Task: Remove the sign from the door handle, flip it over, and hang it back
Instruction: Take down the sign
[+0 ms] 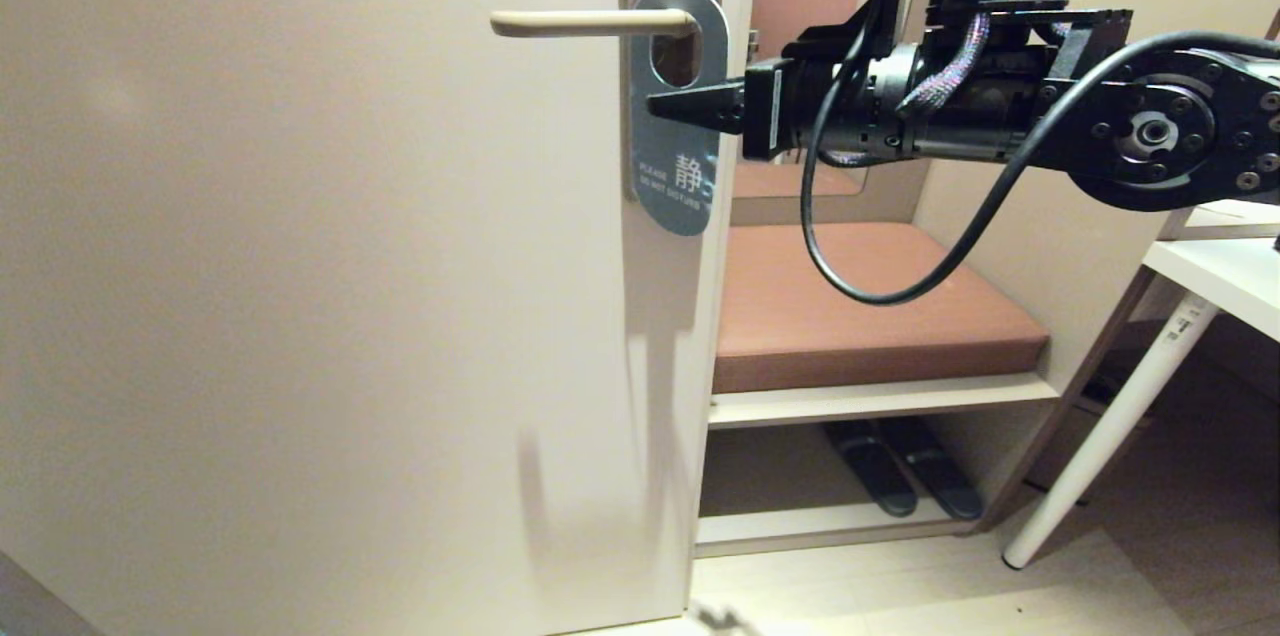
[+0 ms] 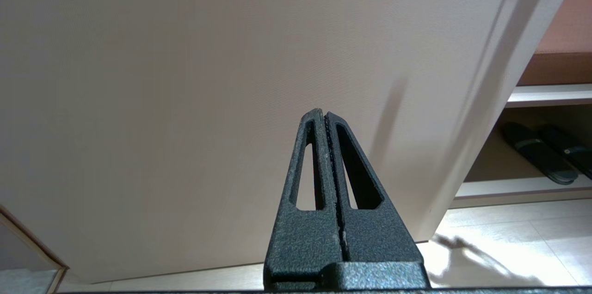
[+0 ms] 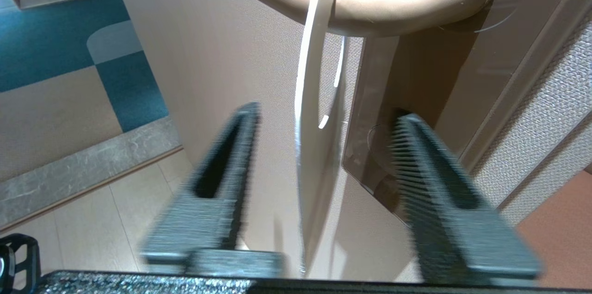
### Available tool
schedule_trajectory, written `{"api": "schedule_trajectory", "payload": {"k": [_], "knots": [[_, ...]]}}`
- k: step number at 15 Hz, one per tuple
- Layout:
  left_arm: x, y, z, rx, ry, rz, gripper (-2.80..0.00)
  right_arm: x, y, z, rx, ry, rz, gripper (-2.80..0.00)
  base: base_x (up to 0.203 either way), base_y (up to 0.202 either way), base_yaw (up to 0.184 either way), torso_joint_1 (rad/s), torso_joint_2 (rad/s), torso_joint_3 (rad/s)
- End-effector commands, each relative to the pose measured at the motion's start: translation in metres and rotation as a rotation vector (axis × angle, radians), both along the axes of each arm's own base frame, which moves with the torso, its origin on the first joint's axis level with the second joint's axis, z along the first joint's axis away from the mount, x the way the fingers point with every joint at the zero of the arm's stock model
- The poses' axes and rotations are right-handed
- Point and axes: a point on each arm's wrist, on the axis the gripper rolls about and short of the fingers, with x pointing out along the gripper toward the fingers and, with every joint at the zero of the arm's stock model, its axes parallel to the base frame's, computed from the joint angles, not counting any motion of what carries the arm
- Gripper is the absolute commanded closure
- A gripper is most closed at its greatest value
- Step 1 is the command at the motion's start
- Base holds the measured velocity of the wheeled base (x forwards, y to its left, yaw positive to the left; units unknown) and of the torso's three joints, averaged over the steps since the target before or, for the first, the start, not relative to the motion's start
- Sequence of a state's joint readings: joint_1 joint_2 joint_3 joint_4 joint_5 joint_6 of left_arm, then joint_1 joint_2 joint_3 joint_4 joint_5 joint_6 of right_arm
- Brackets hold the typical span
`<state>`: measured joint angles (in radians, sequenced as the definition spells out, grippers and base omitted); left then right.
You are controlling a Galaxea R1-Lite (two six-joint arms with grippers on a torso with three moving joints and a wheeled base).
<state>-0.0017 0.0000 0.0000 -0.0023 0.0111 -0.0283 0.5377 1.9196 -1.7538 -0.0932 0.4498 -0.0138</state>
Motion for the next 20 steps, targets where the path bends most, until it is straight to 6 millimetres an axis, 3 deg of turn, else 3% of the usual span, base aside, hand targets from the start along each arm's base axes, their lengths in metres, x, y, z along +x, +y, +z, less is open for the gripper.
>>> {"api": "schedule_trajectory", "payload": {"k": [1,14,20], "knots": [[0.0,0.0,0.0,-0.001,-0.001,0.0,0.0,0.0,0.0,0.0,0.0,-0.002,0.001,0.0,0.0,0.0,0.0,0.0,0.0,0.0],[0.0,0.0,0.0,-0.001,-0.001,0.0,0.0,-0.003,-0.001,0.0,-0.006,-0.004,-0.022,0.0,0.0,0.0,0.0,0.0,0.0,0.0],[0.0,0.0,0.0,-0.001,-0.001,0.0,0.0,-0.01,0.014,0.003,0.013,-0.034,0.02,0.0,0.0,0.0,0.0,0.0,0.0,0.0]]}}
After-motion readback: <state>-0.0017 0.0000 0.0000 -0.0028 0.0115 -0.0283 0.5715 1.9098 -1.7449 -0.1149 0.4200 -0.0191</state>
